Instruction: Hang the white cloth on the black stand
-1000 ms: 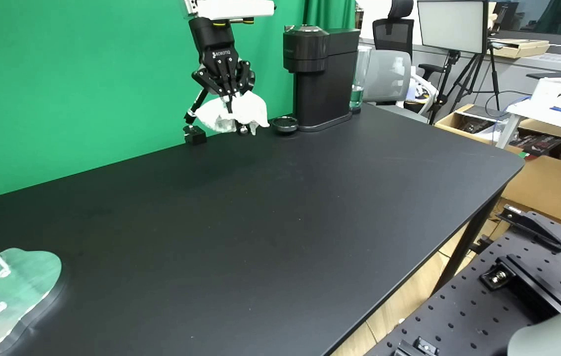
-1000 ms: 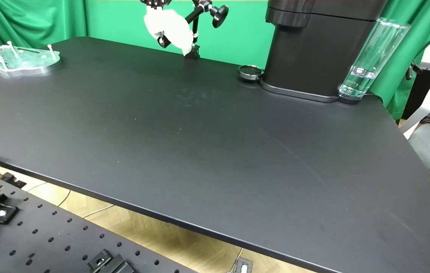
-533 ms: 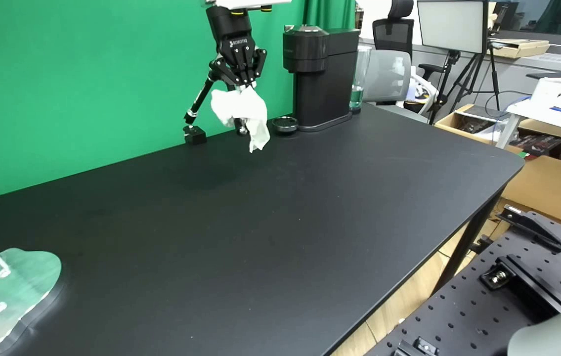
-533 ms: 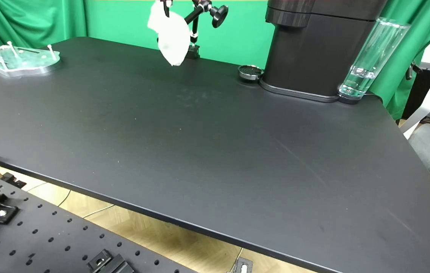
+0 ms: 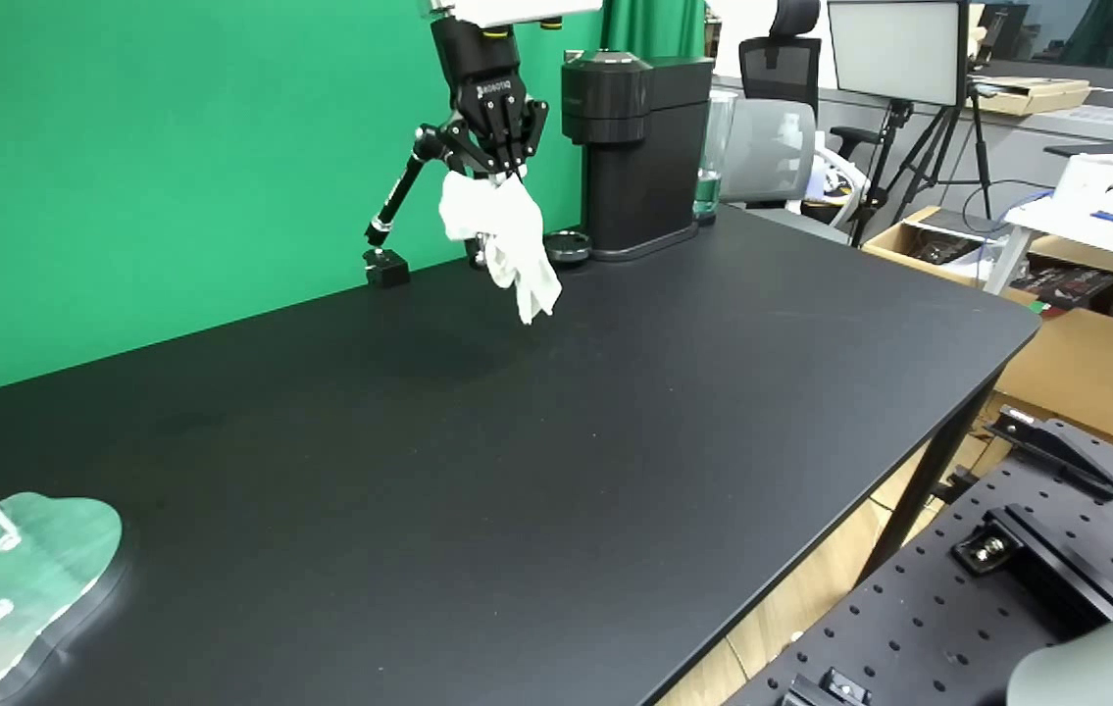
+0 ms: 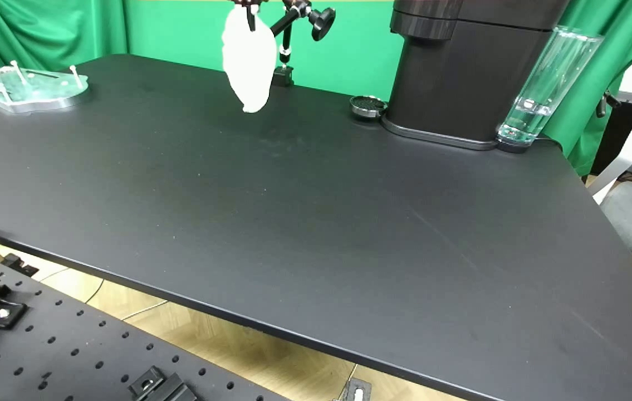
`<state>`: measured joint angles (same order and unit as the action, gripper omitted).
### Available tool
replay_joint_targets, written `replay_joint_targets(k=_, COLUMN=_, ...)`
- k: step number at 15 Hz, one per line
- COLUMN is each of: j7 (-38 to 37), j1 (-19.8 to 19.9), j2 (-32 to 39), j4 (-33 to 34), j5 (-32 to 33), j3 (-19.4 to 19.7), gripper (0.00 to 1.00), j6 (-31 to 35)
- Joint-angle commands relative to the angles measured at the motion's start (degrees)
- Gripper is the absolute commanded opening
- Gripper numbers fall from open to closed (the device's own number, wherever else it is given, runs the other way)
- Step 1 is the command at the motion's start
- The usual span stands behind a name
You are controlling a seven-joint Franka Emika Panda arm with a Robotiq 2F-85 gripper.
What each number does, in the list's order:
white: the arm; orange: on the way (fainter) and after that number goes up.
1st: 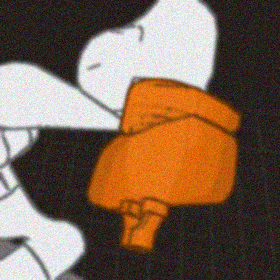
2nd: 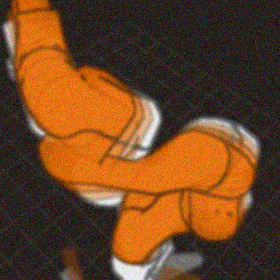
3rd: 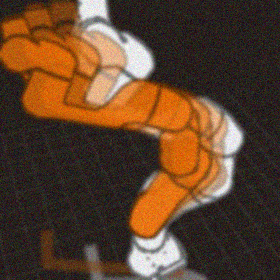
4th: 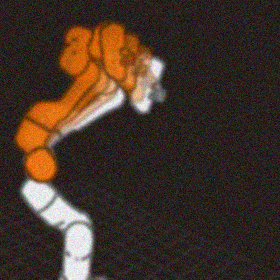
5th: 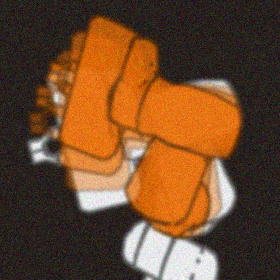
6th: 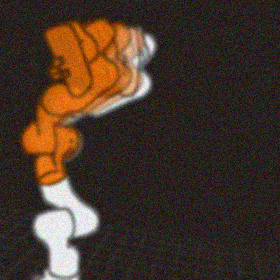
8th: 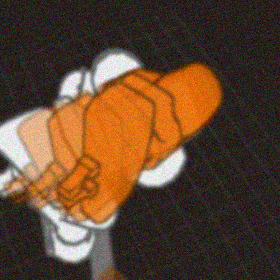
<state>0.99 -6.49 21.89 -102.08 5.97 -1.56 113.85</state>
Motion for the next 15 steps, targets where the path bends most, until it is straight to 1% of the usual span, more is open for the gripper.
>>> replay_joint_targets(k=1, j7=-1.9, j1=-0.1, j2=-0.2, j4=-1.1, j5=1.9, j3=-0.2, gripper=0.01, j6=4.0)
replay_joint_targets(k=9, j7=-2.0, j1=-1.9, j2=3.3, j4=2.0, j5=3.7, j3=-0.9, gripper=0.01, j6=8.4)
replay_joint_targets(k=15, j7=-1.9, j1=-3.1, j2=4.1, j4=3.0, j5=4.0, j3=-1.5, gripper=0.01, j6=8.9)
